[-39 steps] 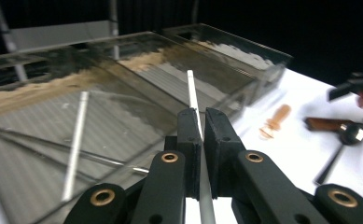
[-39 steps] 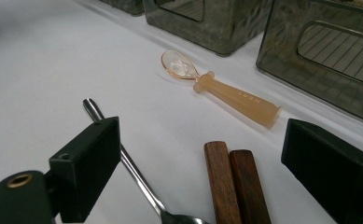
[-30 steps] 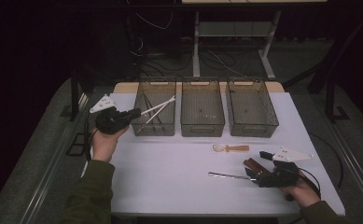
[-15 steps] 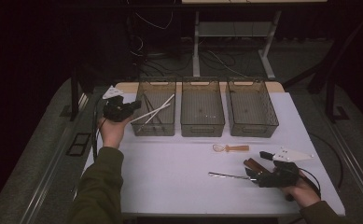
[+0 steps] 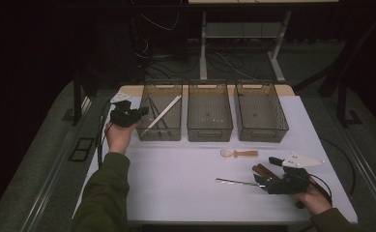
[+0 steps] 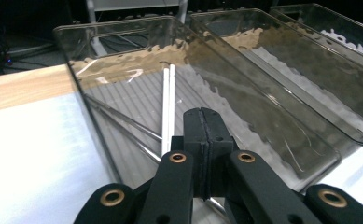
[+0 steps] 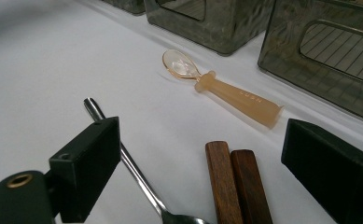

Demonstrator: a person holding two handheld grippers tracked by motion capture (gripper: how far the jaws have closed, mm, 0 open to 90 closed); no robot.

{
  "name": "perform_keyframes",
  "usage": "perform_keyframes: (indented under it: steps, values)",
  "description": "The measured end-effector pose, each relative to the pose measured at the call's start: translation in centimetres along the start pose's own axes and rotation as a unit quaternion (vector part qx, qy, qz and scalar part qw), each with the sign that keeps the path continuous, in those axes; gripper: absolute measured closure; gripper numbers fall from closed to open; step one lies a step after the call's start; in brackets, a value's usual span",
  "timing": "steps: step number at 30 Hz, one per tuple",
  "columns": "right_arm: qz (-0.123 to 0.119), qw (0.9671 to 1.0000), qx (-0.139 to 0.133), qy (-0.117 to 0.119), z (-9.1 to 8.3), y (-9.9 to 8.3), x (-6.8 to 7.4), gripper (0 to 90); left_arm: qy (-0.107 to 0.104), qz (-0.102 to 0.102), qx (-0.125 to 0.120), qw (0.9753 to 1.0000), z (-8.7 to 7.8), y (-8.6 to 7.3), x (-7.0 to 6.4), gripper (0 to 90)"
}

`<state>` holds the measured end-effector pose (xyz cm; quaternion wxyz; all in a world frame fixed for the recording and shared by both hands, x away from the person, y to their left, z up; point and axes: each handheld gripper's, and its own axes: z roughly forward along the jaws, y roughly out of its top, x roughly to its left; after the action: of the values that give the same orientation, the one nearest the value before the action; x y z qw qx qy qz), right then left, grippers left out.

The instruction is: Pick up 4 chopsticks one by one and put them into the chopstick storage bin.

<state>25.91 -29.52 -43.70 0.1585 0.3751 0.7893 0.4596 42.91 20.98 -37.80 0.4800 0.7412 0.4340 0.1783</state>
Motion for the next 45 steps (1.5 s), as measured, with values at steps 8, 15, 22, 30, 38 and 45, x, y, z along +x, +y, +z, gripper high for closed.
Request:
perform_keyframes:
  steps: [8, 15, 22, 30, 38, 45]
  values:
    - [0.0, 1.0, 0.0, 0.0, 0.0, 0.0, 0.0, 11.9, -0.032, 0.019, 0.004, 0.9993, -0.1, -0.1, -1.6, 82.6]
    - [-0.002, 1.0, 0.004, 0.0, 0.1, 0.0, 0.0, 11.9, -0.058, 0.038, 0.009, 0.9975, -0.7, -0.7, -3.1, 73.4]
    - [0.002, 1.0, 0.006, 0.001, 0.1, 0.0, -0.1, 11.9, -0.091, 0.054, 0.012, 0.9943, -1.1, -1.9, -4.9, 60.1]
    - [0.005, 1.0, 0.002, 0.0, 0.2, 0.0, -0.3, 11.9, -0.109, 0.079, 0.011, 0.9908, -1.9, -2.8, -6.6, 48.6]
    - [0.001, 1.0, 0.003, 0.0, 0.0, 0.0, -0.2, 11.9, -0.121, 0.088, 0.013, 0.9886, -2.9, -4.6, -7.8, 37.5]
    - [-0.002, 1.0, 0.002, 0.001, -0.2, 0.0, -0.1, 11.9, -0.131, 0.109, 0.03, 0.9849, -3.4, -6.6, -9.2, 28.0]
